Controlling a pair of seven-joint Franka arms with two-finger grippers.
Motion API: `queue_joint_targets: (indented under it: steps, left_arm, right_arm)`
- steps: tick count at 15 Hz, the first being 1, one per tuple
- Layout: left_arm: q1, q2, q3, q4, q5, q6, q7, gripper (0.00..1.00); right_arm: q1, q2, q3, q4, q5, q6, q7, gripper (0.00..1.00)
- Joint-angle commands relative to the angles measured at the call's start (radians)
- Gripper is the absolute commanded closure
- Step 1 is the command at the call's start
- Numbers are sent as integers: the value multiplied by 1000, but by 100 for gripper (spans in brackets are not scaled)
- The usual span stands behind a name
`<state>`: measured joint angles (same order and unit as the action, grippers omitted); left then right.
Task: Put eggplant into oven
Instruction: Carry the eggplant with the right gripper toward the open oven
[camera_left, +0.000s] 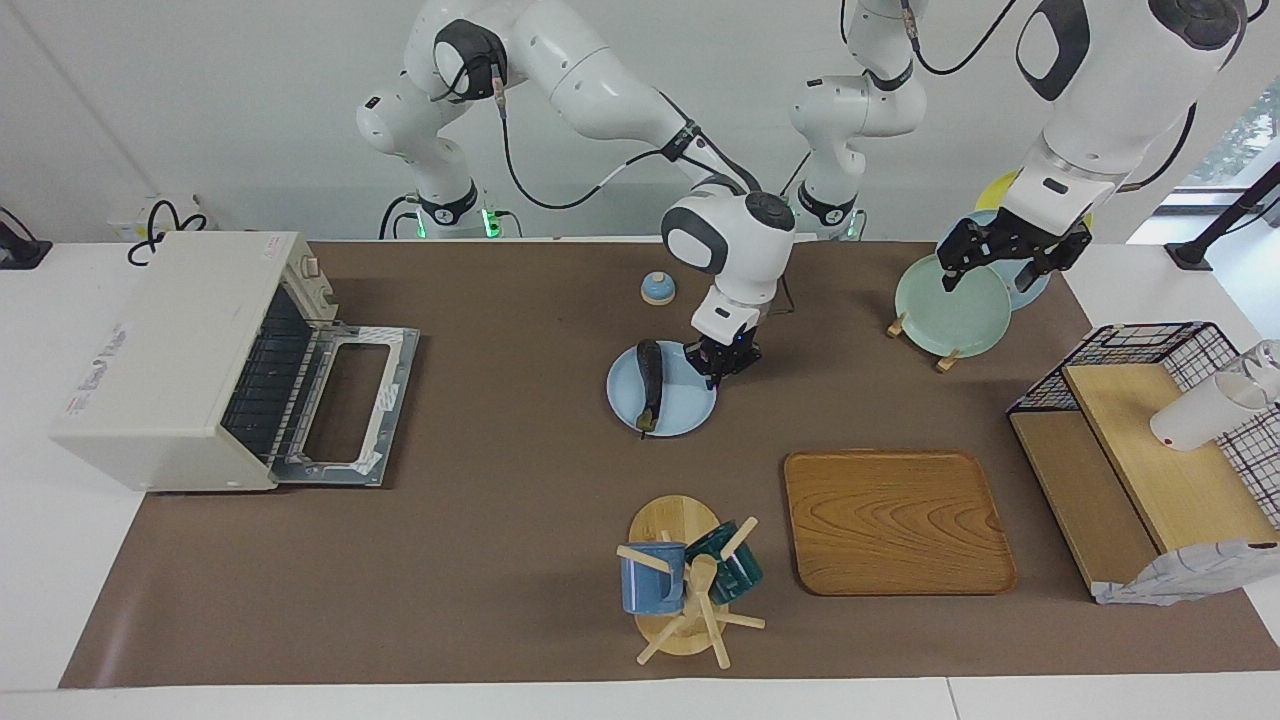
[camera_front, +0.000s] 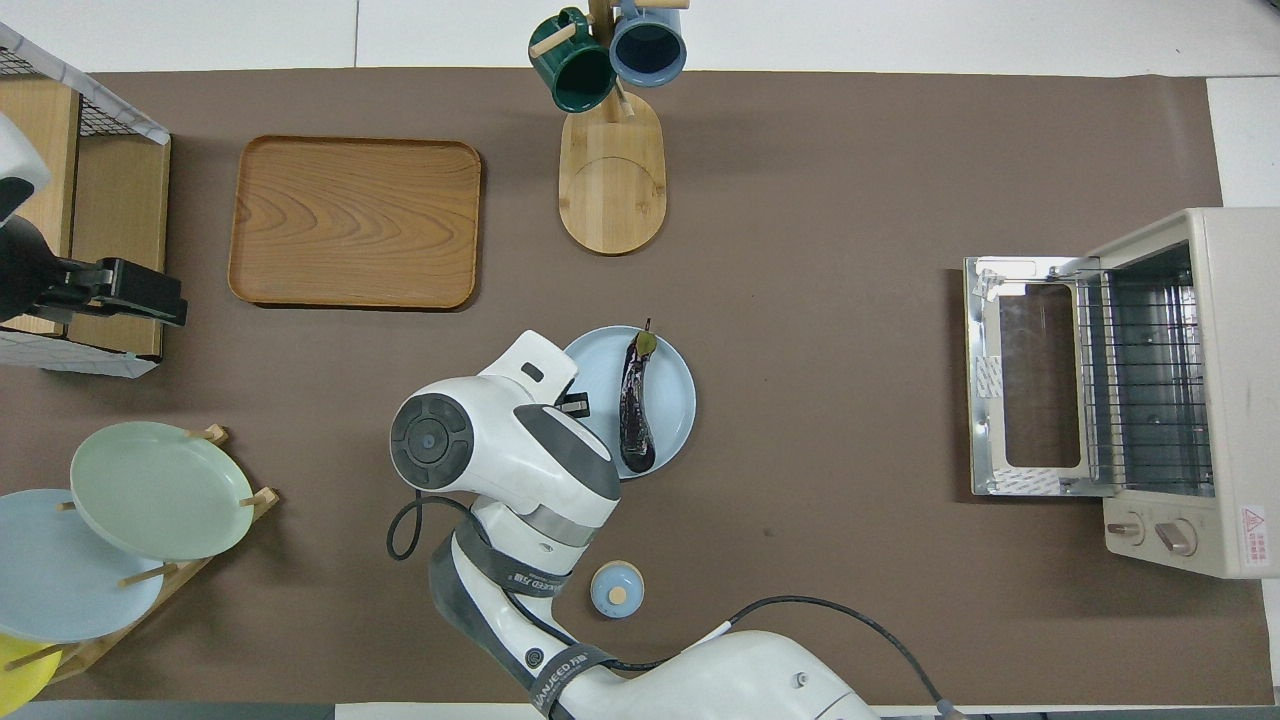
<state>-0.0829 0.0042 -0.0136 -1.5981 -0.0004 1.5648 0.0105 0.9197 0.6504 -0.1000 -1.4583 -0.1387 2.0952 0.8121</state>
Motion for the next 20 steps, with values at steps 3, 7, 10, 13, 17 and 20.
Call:
queue_joint_targets:
  steps: [3, 7, 10, 13, 17, 20]
  left_arm:
    - [-11, 13, 6, 32, 3, -35, -4, 0]
    - [-12, 8, 4, 24, 0, -26, -14, 0]
    - [-12, 8, 6, 23, -4, -25, -17, 0]
    - [-14, 8, 6, 23, -6, -25, -17, 0]
    - [-28, 7, 11, 21, -7, -26, -15, 0]
    - [-26, 3, 11, 20, -7, -28, -15, 0]
  right_arm:
    - [-24, -35, 6, 13, -30, -105, -60, 100]
    - [-88, -95, 0, 13, -38, -188, -175, 100]
    - [-142, -153, 0, -2, -99, -262, -227, 100]
    - [-244, -262, 2, -132, -101, -258, -328, 100]
    - [-372, -423, 0, -354, -111, -213, -456, 100]
    - [-473, -527, 0, -473, -147, -207, -569, 100]
